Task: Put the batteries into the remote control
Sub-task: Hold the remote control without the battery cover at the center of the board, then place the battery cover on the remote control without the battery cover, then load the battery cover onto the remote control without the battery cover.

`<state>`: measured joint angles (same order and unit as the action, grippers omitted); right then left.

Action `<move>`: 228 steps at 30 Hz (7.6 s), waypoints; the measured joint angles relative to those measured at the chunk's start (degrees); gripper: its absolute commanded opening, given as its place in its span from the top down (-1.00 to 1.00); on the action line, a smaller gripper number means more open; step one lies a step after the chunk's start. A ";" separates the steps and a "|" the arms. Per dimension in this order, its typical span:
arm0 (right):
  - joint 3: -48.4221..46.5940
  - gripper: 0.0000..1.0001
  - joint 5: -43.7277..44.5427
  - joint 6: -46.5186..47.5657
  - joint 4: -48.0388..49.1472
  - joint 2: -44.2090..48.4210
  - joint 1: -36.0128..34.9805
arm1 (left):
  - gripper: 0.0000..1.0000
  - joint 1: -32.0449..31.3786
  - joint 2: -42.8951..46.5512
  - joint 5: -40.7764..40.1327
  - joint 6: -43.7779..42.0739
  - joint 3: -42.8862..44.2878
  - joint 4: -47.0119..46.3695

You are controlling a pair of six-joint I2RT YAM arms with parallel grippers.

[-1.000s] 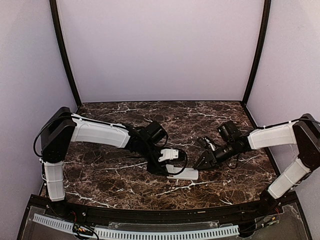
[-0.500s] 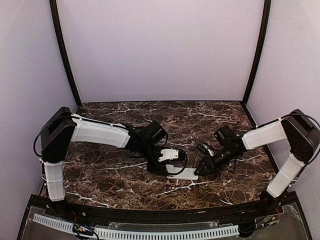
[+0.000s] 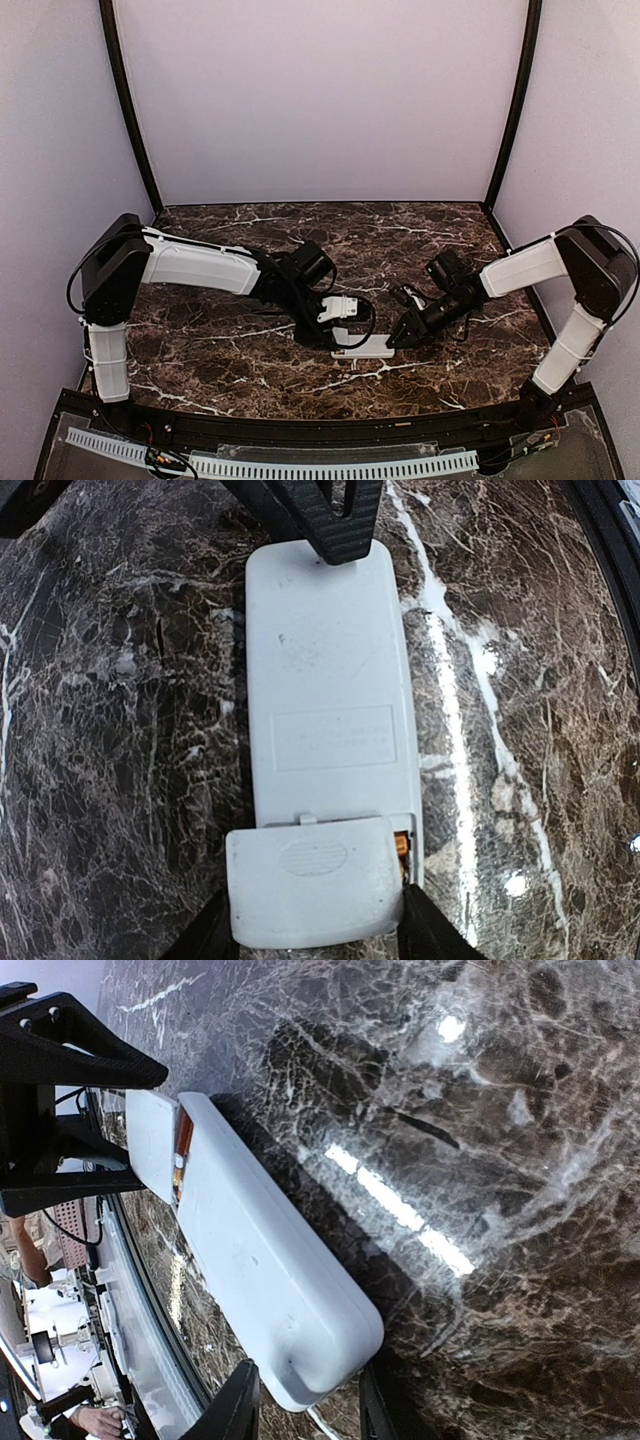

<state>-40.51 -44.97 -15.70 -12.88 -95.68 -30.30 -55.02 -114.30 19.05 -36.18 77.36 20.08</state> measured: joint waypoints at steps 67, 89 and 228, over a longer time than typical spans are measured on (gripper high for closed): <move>0.02 0.34 -1.66 0.00 1.20 -0.87 0.00 | 0.11 0.11 -2.64 1.49 1.25 4.24 6.67; 0.02 0.35 -1.92 0.02 1.33 -1.09 0.09 | -0.01 0.28 -2.67 2.08 -0.72 3.91 6.10; 3.69 0.60 -8.07 -1.55 2.54 -1.68 -0.09 | 0.61 -5.20 3.41 -14.45 64.15 -9.46 -12.52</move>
<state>-36.82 -53.04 -17.26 -10.35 -97.36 -30.39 -60.23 -110.89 4.60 27.97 67.90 7.55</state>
